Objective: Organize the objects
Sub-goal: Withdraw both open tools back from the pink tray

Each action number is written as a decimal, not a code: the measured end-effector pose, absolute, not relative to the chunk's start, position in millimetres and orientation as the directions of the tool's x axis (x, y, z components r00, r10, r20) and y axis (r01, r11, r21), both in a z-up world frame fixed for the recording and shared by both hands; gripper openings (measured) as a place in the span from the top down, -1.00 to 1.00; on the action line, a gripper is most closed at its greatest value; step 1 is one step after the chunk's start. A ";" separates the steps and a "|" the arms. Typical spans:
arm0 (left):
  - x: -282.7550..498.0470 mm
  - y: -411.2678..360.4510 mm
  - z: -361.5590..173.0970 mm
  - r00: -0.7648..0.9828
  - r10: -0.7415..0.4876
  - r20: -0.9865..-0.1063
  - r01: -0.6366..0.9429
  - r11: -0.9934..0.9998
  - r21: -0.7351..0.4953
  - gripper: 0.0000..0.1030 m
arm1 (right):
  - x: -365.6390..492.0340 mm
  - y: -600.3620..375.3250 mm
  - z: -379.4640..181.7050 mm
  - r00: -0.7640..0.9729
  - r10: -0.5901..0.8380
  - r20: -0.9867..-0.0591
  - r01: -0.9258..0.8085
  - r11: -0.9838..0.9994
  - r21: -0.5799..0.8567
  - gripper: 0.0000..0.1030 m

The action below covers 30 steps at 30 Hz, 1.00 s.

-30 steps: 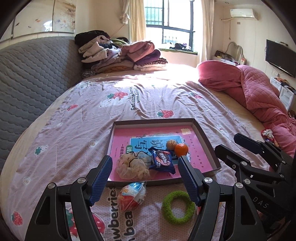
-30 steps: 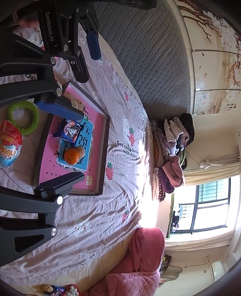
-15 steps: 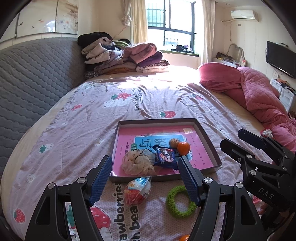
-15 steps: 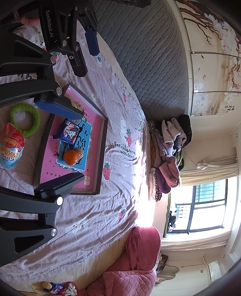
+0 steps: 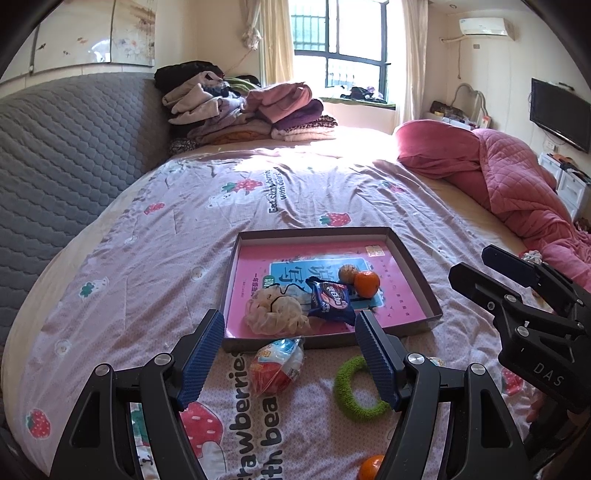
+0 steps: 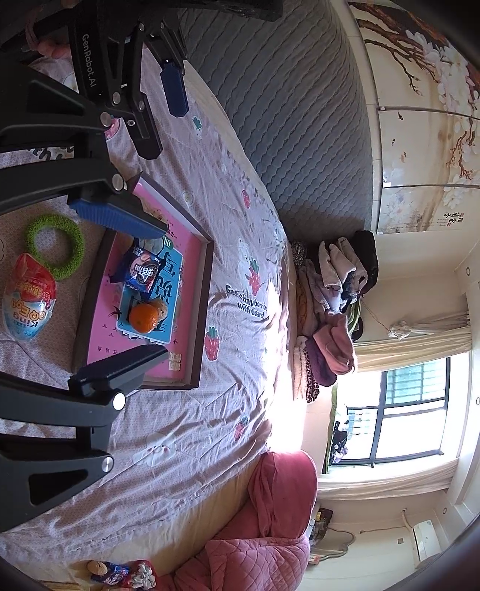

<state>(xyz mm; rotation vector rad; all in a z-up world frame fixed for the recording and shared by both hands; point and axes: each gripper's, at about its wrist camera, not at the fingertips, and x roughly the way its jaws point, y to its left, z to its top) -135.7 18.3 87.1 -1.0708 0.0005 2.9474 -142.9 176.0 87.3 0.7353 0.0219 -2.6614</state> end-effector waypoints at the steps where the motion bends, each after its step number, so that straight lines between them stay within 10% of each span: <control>1: -134.5 17.8 87.1 -0.767 0.006 -0.642 -0.006 -1.000 -0.003 -0.45 | -141.6 175.5 88.0 -0.792 -0.355 -0.497 0.363 -0.928 0.084 -0.15; 30: -107.2 19.7 70.8 -0.756 0.006 -0.654 -0.020 -1.000 0.013 -0.45 | -102.3 174.4 80.6 -0.788 -0.363 -0.497 0.362 -0.927 0.101 -0.15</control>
